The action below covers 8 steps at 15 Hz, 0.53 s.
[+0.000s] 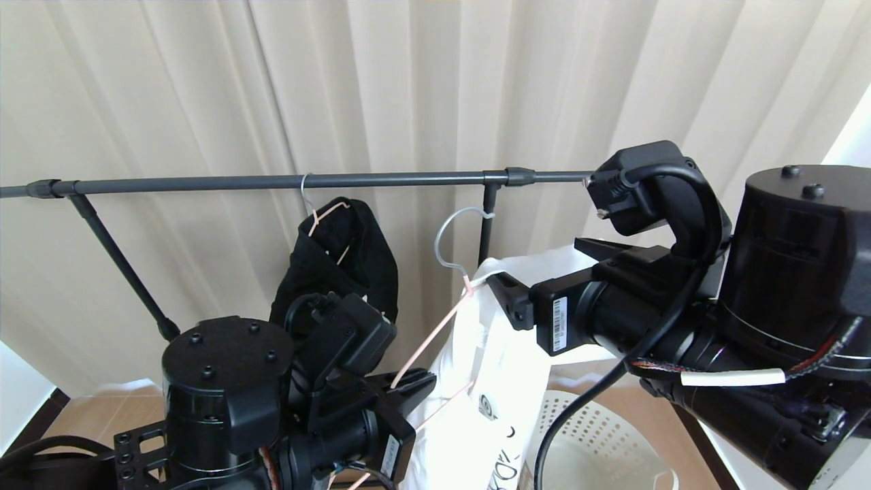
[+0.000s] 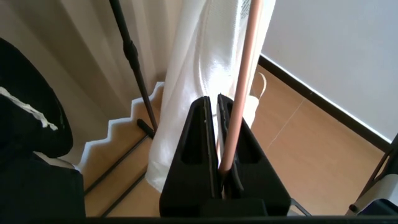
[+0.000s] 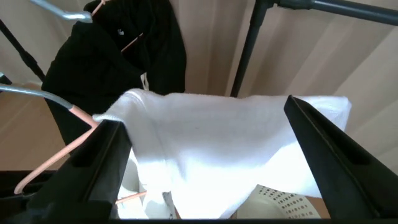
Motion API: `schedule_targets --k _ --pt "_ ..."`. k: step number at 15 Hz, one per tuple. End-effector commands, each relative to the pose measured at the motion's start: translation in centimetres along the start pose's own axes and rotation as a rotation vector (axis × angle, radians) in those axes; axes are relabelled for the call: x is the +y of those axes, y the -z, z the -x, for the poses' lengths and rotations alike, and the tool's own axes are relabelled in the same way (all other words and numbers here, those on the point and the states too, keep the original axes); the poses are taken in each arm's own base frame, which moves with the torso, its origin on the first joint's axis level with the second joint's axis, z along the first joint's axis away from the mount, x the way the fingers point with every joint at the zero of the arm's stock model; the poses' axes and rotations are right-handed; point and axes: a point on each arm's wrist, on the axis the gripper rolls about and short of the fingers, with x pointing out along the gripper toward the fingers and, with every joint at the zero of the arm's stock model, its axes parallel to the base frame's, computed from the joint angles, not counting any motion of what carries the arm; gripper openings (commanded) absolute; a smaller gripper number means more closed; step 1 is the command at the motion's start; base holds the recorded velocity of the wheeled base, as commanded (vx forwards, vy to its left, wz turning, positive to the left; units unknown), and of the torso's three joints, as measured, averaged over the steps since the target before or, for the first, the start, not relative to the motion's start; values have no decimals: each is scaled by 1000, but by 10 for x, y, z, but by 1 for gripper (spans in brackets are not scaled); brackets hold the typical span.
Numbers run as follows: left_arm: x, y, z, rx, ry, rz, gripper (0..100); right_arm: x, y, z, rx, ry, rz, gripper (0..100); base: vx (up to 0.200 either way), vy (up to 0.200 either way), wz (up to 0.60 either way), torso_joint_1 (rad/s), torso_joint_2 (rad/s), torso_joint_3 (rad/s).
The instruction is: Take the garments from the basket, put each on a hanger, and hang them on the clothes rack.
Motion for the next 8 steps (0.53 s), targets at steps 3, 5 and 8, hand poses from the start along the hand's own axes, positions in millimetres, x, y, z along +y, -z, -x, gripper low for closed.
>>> schedule_targets --k 3,5,8 --pt "5 -2 0 -10 -18 6 0 -6 -6 10 -14 -53 -10 100 0 0 0 0 0 0" --pt "7 -6 1 -25 -26 8 0 -7 -5 13 -12 -68 2 100 0 0 0 0 0 0" --pt "7 -10 4 -45 -27 6 0 -11 -1 19 -3 -105 23 100 0 0 0 0 0 0"
